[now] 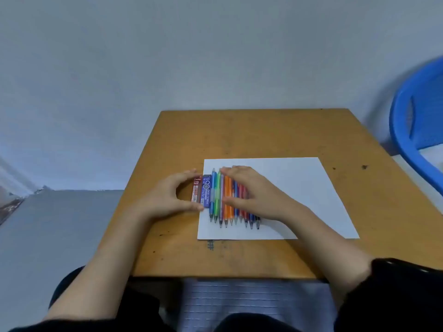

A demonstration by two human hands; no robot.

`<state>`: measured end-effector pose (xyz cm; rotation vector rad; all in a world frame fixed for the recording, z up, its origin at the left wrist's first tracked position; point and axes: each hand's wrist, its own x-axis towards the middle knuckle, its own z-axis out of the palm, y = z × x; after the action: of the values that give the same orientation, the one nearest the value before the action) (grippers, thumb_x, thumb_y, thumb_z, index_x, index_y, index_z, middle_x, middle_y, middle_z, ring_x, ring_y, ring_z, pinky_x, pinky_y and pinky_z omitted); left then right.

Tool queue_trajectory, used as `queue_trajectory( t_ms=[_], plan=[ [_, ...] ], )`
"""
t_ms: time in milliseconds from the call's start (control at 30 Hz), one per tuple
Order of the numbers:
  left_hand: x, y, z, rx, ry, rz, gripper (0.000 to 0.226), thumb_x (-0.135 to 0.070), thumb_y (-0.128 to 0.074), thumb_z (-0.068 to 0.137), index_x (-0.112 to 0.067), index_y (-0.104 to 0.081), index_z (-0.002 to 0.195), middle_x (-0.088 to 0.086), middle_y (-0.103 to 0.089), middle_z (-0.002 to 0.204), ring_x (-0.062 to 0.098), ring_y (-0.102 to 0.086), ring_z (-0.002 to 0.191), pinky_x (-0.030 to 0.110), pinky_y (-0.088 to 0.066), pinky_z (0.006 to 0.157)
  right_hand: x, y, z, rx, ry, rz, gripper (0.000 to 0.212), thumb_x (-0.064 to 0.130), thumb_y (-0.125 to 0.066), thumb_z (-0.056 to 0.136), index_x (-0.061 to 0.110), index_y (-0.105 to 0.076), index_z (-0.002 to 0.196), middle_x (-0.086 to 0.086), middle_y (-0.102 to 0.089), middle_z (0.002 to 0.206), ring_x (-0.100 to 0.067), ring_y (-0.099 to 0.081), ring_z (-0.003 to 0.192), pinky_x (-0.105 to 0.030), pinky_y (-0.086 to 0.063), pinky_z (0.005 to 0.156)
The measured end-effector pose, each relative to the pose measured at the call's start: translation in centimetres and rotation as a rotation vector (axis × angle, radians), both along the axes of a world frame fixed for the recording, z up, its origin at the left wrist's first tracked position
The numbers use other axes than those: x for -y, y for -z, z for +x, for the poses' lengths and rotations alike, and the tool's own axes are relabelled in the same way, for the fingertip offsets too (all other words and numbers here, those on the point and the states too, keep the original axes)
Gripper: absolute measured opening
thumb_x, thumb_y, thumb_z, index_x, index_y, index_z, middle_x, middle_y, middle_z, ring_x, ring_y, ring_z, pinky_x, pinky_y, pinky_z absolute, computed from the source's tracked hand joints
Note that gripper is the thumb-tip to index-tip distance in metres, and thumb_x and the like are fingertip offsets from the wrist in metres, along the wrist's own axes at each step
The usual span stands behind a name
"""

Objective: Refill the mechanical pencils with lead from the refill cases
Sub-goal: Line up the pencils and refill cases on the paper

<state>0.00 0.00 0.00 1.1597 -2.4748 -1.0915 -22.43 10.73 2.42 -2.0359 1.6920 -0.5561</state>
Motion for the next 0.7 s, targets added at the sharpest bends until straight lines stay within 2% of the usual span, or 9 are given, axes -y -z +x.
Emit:
queue_trajectory(
  t_ms=[67, 167, 267, 433, 500, 600, 700],
  plan=[
    [0.3, -0.5, 0.3, 0.013, 0.085, 0.001, 0.116, -0.086, -0.069, 0.036, -0.043, -0.040, 0.139, -0.033, -0.031, 0.141, -0.010, -0.024, 0.133, 0.027, -0.027, 0.113, 0.9, 0.0, 0.7, -0.026, -0.013, -0.023, 0.071, 0.048, -0.059, 0.089, 0.025, -0.027, 0.148, 0.008, -0.029, 0.154, -0.009, -0.018, 0.141, -0.034, -0.020, 0.116],
    [0.8, -0.6, 0.9, 0.030, 0.141, -0.005, 0.112, -0.084, -0.071, 0.035, -0.047, -0.041, 0.136, -0.048, -0.026, 0.127, -0.026, -0.020, 0.124, 0.020, -0.023, 0.110, 2.3, 0.2, 2.0, -0.087, -0.035, -0.001, 0.075, 0.049, -0.061, 0.087, 0.022, -0.027, 0.149, 0.004, -0.029, 0.154, -0.011, -0.016, 0.142, -0.034, -0.019, 0.116],
    [1.0, -0.3, 1.0, 0.001, 0.147, -0.069, 0.112, -0.085, -0.070, 0.036, -0.043, -0.044, 0.136, -0.048, -0.028, 0.126, -0.032, -0.020, 0.120, 0.015, -0.021, 0.108, 3.4, 0.7, 2.5, -0.161, -0.051, 0.015, 0.082, 0.055, -0.061, 0.083, 0.022, -0.026, 0.149, 0.003, -0.028, 0.154, -0.015, -0.014, 0.143, -0.041, -0.018, 0.116],
    [0.7, 0.6, 1.0, -0.086, 0.100, -0.190, 0.101, -0.087, -0.065, 0.043, -0.041, -0.049, 0.132, -0.045, -0.034, 0.126, -0.027, -0.025, 0.124, 0.009, -0.021, 0.104, 4.1, 1.3, 3.0, -0.273, -0.076, 0.042, 0.093, 0.063, -0.064, 0.076, 0.024, -0.023, 0.150, 0.004, -0.026, 0.155, -0.016, -0.009, 0.144, -0.038, -0.011, 0.114],
    [0.6, 1.1, 1.0, -0.120, 0.073, -0.203, 0.098, -0.085, -0.066, 0.046, -0.039, -0.052, 0.131, -0.042, -0.038, 0.128, -0.022, -0.029, 0.127, 0.016, -0.024, 0.108, 4.2, 1.4, 3.0, -0.288, -0.078, 0.044, 0.092, 0.063, -0.064, 0.076, 0.023, -0.025, 0.150, 0.004, -0.027, 0.154, -0.016, -0.010, 0.143, -0.037, -0.010, 0.113],
    [0.9, 1.6, 1.2, -0.117, 0.065, -0.221, 0.094, -0.080, -0.071, 0.048, -0.039, -0.054, 0.131, -0.032, -0.046, 0.133, -0.011, -0.033, 0.132, 0.037, -0.029, 0.114, 4.4, 1.5, 3.1, -0.291, -0.079, 0.032, 0.089, 0.060, -0.064, 0.077, 0.021, -0.029, 0.149, 0.004, -0.030, 0.152, -0.016, -0.014, 0.141, -0.035, -0.011, 0.113],
    [0.9, 1.6, 1.2, -0.136, 0.055, -0.231, 0.088, -0.078, -0.072, 0.049, -0.042, -0.055, 0.128, -0.035, -0.045, 0.131, -0.011, -0.035, 0.131, 0.041, -0.030, 0.113, 4.5, 1.5, 3.3, -0.296, -0.078, 0.009, 0.086, 0.059, -0.064, 0.078, 0.020, -0.032, 0.148, 0.002, -0.032, 0.150, -0.016, -0.017, 0.140, -0.034, -0.013, 0.113]
  ],
)
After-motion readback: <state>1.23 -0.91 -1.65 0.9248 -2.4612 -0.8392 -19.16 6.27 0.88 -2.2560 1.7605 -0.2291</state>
